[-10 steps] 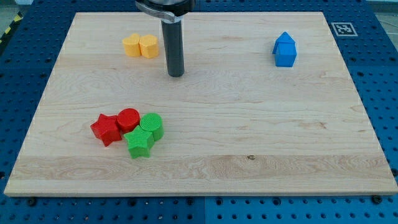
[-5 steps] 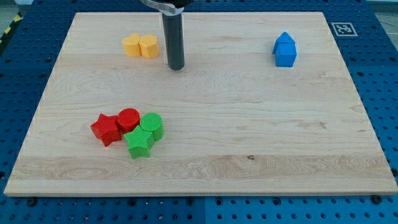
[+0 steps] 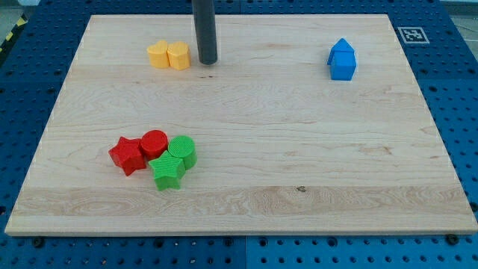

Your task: Push yellow hexagon slightly to the left

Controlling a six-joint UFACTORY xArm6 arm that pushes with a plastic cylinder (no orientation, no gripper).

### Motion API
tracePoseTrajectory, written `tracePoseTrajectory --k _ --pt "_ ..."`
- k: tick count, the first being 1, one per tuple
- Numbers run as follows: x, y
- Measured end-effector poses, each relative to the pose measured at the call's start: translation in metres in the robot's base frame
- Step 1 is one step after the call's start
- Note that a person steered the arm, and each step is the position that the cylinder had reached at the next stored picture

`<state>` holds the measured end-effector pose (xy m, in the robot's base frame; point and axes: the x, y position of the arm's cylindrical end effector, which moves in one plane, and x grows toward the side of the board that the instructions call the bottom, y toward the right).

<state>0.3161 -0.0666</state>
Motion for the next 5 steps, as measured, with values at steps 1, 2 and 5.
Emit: tracePoseTrajectory --k 1,2,5 --pt "-0.008 -0.016" --pt "-0.010 -0.022" --pt "-0.005 -0.057"
